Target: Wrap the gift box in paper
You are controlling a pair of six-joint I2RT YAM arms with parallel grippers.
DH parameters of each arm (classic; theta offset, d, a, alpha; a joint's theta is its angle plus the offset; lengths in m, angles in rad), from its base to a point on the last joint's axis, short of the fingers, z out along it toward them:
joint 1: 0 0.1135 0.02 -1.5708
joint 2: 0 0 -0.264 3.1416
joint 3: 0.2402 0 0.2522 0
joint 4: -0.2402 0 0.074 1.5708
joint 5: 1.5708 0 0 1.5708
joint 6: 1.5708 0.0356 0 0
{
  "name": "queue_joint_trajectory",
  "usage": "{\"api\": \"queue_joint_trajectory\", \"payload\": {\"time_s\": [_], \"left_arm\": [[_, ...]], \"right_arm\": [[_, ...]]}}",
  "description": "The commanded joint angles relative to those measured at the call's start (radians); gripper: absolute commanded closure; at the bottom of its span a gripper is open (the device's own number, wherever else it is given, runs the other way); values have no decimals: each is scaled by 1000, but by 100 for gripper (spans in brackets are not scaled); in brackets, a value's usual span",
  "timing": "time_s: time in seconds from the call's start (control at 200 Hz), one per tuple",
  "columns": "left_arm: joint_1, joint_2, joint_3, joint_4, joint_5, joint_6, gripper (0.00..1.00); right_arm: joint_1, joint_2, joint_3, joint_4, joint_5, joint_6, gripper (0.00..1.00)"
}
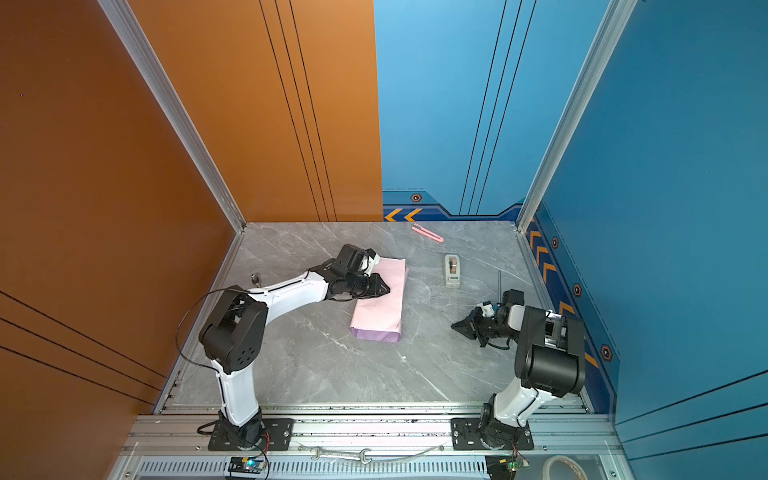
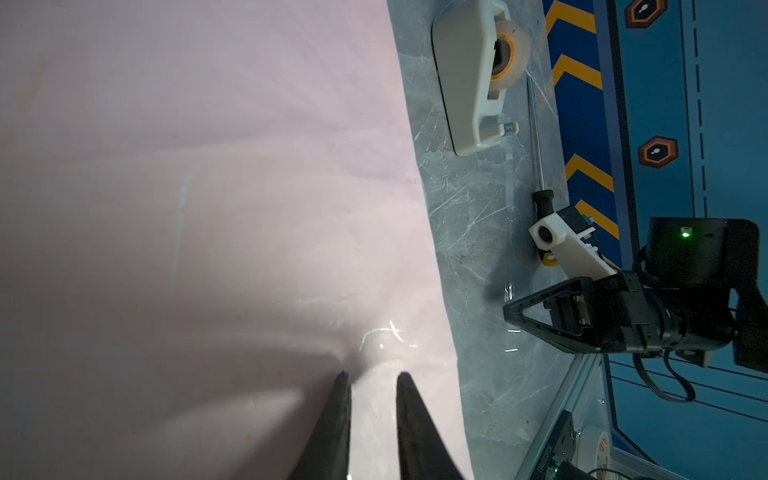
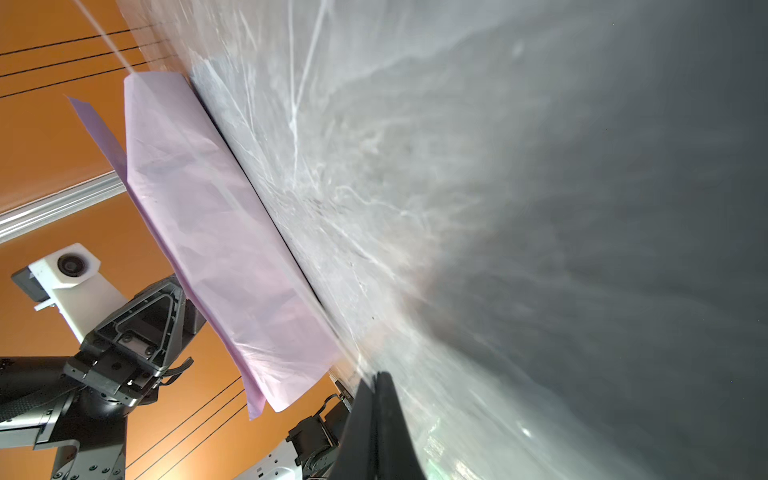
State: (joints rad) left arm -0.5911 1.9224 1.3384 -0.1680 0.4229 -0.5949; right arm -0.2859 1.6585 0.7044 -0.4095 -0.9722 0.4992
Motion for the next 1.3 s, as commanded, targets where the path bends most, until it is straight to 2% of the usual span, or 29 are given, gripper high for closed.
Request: {"api": "queue_joint_trajectory", "payload": {"time_s": [0.0, 0.17, 0.265, 0.365, 0.586, 0.821, 0.971, 1.066, 1.197, 1.292], "left_arm": [[-15, 28, -33, -73, -37, -2, 77], [-15, 31, -31, -71, -35, -4, 77], [-15, 31, -30, -72, -35, -4, 77], [-12, 30, -30, -71, -34, -2, 77], [-11, 32, -26, -73, -32, -1, 77], [-10, 35, -24, -72, -28, 1, 77], [-10, 33, -24, -73, -26, 2, 77], [-9, 34, -23, -71, -25, 2, 77], [-9, 36, -20, -71, -21, 4, 78], [-8, 33, -21, -72, -21, 5, 77]], "right_arm": [[17, 6, 23, -81, 17, 34, 100], [17, 1, 44, -82, 42, 46, 100], [19, 4, 51, -101, 52, 37, 83], [19, -15, 57, -158, 87, 6, 70], [7, -87, 29, -239, 162, -11, 57], [2, -145, 9, -273, 203, -3, 53], [2, -189, 8, -224, 142, -2, 61], [0, -200, 22, -237, 119, 4, 61], [5, -222, 57, -300, 207, -36, 57], [25, -274, 99, -250, 251, -65, 57]]}}
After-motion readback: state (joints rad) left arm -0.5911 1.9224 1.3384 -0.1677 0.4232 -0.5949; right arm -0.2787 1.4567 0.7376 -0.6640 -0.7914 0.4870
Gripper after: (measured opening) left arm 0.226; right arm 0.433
